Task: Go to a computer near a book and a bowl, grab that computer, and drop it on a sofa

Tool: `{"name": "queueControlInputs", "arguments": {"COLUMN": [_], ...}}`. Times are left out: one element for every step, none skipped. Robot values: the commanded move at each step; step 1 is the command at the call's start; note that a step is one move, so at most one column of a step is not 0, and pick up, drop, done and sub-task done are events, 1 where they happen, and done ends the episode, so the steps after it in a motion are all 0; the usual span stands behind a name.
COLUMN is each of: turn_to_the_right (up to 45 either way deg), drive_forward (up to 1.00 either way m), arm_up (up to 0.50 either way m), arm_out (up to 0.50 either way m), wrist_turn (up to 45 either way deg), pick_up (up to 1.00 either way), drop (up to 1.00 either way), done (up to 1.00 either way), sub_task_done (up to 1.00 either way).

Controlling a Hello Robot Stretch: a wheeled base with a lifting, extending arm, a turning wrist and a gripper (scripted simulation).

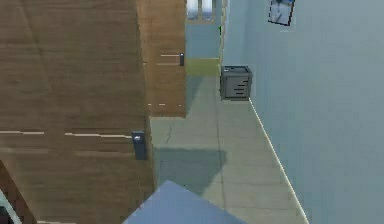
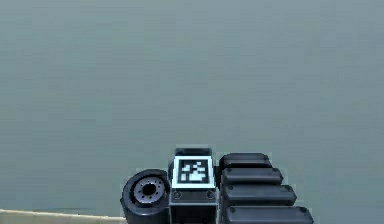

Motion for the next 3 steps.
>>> {"name": "queueControlInputs", "arguments": {"turn_to_the_right": [30.0, 0.0, -24.0], "drive_forward": [0.0, 0.3, 0.0], "arm_up": [0.0, 0.0, 0.0], "arm_out": [0.0, 0.0, 0.0], "wrist_turn": [0.0, 0.0, 0.0], "pick_up": [0.0, 0.0, 0.0], "drop": [0.0, 0.0, 0.0], "done": [0.0, 0.0, 0.0], "sub_task_done": [0.0, 0.0, 0.0]}}
